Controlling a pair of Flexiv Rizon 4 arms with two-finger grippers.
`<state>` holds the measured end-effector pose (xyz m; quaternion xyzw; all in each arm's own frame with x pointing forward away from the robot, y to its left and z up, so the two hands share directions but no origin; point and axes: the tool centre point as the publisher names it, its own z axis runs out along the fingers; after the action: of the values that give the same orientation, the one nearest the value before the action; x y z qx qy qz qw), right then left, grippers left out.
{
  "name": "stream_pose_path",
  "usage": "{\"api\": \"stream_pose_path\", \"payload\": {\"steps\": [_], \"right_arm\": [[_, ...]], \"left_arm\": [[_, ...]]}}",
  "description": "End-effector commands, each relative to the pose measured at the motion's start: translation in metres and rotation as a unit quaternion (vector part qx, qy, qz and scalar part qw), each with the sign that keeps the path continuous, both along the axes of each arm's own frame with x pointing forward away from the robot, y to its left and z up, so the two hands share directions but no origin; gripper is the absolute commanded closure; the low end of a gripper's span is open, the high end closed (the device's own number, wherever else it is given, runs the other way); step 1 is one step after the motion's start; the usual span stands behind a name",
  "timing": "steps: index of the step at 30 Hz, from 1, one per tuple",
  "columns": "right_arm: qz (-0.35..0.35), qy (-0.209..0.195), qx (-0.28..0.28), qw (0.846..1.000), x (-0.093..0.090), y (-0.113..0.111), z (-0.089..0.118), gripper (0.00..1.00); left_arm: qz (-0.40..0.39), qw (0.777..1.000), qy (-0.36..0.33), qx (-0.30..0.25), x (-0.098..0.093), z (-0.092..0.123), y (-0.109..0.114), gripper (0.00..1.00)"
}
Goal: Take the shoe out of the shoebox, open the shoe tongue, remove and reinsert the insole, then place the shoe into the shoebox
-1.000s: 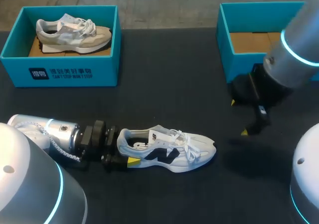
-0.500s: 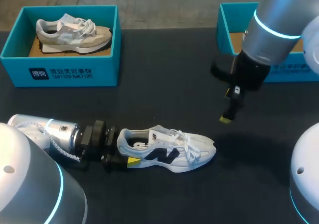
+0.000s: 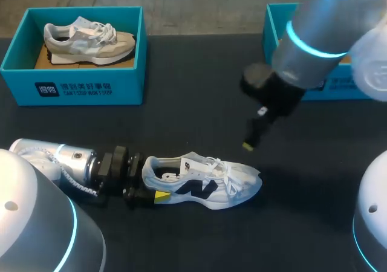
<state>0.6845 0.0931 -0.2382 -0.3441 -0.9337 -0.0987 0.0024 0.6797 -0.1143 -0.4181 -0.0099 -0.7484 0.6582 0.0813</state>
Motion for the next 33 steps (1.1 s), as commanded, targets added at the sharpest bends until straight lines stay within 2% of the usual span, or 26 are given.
{"api": "stream_pose_path", "payload": {"steps": [1, 3, 5, 6, 7, 17, 20, 25, 29, 33], "right_arm": [[-0.148, 0.038, -0.163, 0.975, 0.008, 0.045, -0.001, 0.0], [-0.183, 0.038, -0.161, 0.969, 0.004, 0.051, 0.0, 0.0], [-0.241, 0.063, -0.148, 0.957, 0.0, 0.055, -0.002, 0.0], [-0.25, 0.073, -0.132, 0.957, -0.001, 0.056, -0.004, 0.0], [-0.257, 0.066, -0.125, 0.956, -0.002, 0.056, -0.004, 0.0], [-0.257, 0.066, -0.125, 0.956, -0.002, 0.056, -0.004, 0.0], [-0.285, 0.046, -0.121, 0.95, -0.015, 0.07, -0.009, 0.0], [-0.34, 0.054, -0.146, 0.928, -0.028, 0.091, -0.021, 0.0], [-0.388, 0.027, -0.16, 0.907, -0.038, 0.103, -0.02, 0.0], [-0.427, 0.018, -0.159, 0.89, -0.041, 0.111, -0.023, 0.0]], "left_arm": [[0.001, 1.0, 0.0, 0.0, -0.001, -0.002, -0.001, 1.0], [0.001, 1.0, 0.0, 0.0, -0.001, -0.002, -0.001, 1.0], [0.001, 1.0, 0.0, 0.0, -0.001, -0.002, -0.001, 1.0], [0.001, 1.0, 0.0, 0.0, -0.001, -0.002, -0.001, 1.0], [0.001, 1.0, 0.0, 0.0, -0.001, -0.002, -0.001, 1.0], [0.001, 1.0, 0.0, 0.0, -0.001, -0.002, -0.001, 1.0], [0.001, 1.0, 0.0, 0.0, -0.001, -0.002, -0.001, 1.0], [0.001, 1.0, 0.0, 0.0, -0.001, -0.002, -0.001, 1.0], [0.001, 1.0, 0.0, 0.0, -0.001, -0.002, -0.001, 1.0], [0.001, 1.0, 0.0, 0.0, -0.001, -0.002, -0.001, 1.0]]}}
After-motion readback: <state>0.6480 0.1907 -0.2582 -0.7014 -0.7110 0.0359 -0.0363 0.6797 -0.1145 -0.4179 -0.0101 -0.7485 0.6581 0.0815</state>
